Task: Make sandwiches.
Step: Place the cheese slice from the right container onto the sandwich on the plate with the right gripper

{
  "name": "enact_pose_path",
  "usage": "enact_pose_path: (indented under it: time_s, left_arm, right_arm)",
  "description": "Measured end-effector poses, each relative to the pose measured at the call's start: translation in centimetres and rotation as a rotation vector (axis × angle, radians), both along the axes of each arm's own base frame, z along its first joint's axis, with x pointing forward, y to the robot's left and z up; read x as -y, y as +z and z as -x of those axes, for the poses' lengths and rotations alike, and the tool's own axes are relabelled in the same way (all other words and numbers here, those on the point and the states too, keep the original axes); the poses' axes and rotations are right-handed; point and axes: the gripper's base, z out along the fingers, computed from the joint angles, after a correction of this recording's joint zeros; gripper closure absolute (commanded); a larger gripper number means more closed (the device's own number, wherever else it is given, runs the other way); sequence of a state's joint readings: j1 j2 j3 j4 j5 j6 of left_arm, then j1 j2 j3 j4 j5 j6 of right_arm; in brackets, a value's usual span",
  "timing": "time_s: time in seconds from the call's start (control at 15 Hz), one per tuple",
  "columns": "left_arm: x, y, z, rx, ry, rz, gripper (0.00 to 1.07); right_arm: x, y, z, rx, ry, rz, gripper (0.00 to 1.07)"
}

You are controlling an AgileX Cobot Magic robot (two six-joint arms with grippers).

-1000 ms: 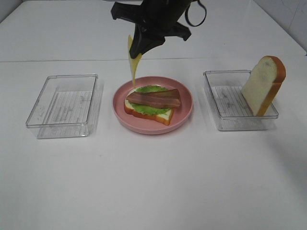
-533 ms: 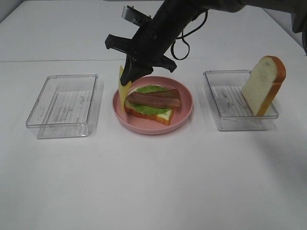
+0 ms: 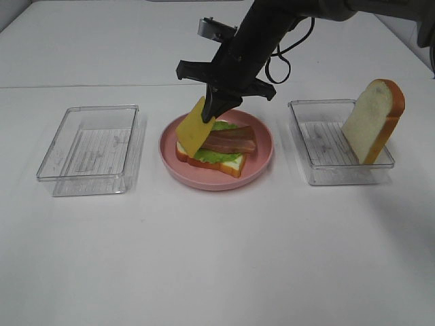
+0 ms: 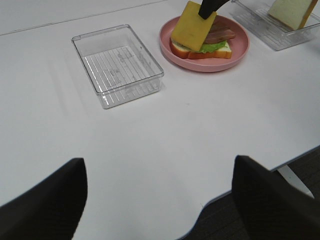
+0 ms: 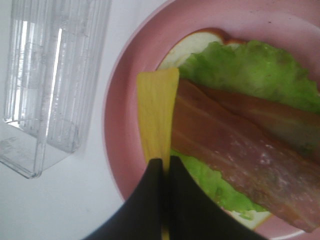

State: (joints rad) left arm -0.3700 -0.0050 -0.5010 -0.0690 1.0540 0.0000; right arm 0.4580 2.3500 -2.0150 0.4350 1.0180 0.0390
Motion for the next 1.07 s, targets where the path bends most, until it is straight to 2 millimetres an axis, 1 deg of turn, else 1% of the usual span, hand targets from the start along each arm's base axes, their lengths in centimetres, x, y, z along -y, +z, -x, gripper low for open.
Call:
enact_pose_path:
  time_s: [0.2, 0.33, 0.4, 0.47, 0.6, 0.67, 0.8, 0.87, 1.0, 1.07]
  left_arm:
    - [0.0, 0.0, 0.0, 0.000, 0.000, 0.000, 0.31]
    - [0.0, 0.0, 0.0, 0.000, 0.000, 0.000, 0.31]
    - [0.0, 0.0, 0.0, 0.000, 0.000, 0.000, 0.31]
    - [0.0, 0.0, 0.0, 0.000, 0.000, 0.000, 0.31]
    - [0.0, 0.0, 0.0, 0.000, 0.000, 0.000, 0.31]
    - [0.0, 0.0, 0.0, 0.000, 0.000, 0.000, 0.31]
    - [0.0, 0.0, 0.0, 0.000, 0.000, 0.000, 0.31]
    - [0.0, 0.0, 0.0, 0.000, 0.000, 0.000, 0.31]
    - [0.0, 0.0, 0.0, 0.000, 0.000, 0.000, 0.31]
    - [0.0, 0.0, 0.0, 0.000, 0.000, 0.000, 0.31]
  right_arm:
    - [0.7, -0.3, -0.2, 0.013, -0.035, 0.080, 1.07]
    - [0.8, -0.3, -0.2, 0.008, -0.032, 0.092, 1.07]
    - [0.8, -0.3, -0.1, -0.002, -0.028, 0.096, 0.99]
    - [0.8, -0.4, 0.0, -0.007, -0.026, 0.099, 0.86]
    - [0.9, -0.4, 0.0, -0.009, -0.020, 0.102, 0.54]
    - [0.9, -0.4, 0.0, -0.007, -0.013, 0.105, 0.45]
    - [0.9, -0.4, 0.1, -0.009, -0.002, 0.109, 0.42]
    - [1.1, 0.1, 0.1, 0.009, 0.005, 0.125, 0.42]
    - [1.5, 1.5, 0.1, 0.055, 0.016, 0.148, 0.42]
    - [1.9, 2.5, 0.1, 0.092, 0.021, 0.171, 0.42]
